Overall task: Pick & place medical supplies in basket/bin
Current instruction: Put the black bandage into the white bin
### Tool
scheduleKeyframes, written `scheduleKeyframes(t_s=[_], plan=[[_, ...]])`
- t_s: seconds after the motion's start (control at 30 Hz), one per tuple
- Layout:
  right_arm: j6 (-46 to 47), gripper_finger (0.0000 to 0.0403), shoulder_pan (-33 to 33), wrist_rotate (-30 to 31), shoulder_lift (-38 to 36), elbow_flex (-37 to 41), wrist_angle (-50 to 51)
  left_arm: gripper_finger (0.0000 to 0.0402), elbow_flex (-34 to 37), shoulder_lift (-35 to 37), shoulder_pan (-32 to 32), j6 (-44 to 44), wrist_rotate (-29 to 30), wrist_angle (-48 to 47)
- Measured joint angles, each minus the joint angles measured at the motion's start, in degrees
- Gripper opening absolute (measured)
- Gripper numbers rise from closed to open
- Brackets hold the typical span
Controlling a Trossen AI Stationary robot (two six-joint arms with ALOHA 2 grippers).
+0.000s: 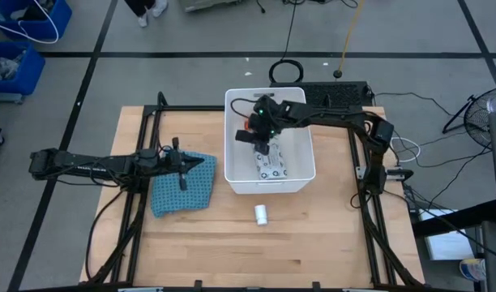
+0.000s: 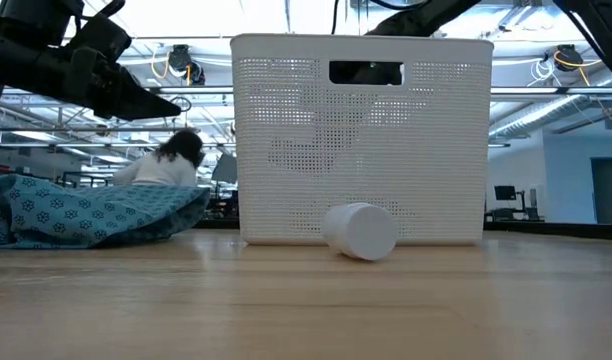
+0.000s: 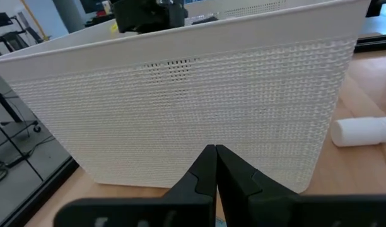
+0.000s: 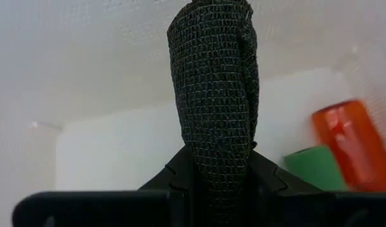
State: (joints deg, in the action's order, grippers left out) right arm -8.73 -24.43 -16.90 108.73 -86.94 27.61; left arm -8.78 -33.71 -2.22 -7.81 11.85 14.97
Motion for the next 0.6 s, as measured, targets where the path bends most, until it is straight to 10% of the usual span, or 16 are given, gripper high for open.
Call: scheduleKeyframes(t_s=[0.27, 0.6], plan=[[18.79, 0.0070, 0.13, -4.32, 0.00, 0.00, -1.74, 0.0010, 0.00, -0.02, 0.00, -0.05, 0.25, -0.17], [19.79, 0.0066, 0.32, -4.14, 0.09, 5.55, -6.06, 0.0010, 0.00, -0.02, 0.00, -0.02, 0.27, -0.17]])
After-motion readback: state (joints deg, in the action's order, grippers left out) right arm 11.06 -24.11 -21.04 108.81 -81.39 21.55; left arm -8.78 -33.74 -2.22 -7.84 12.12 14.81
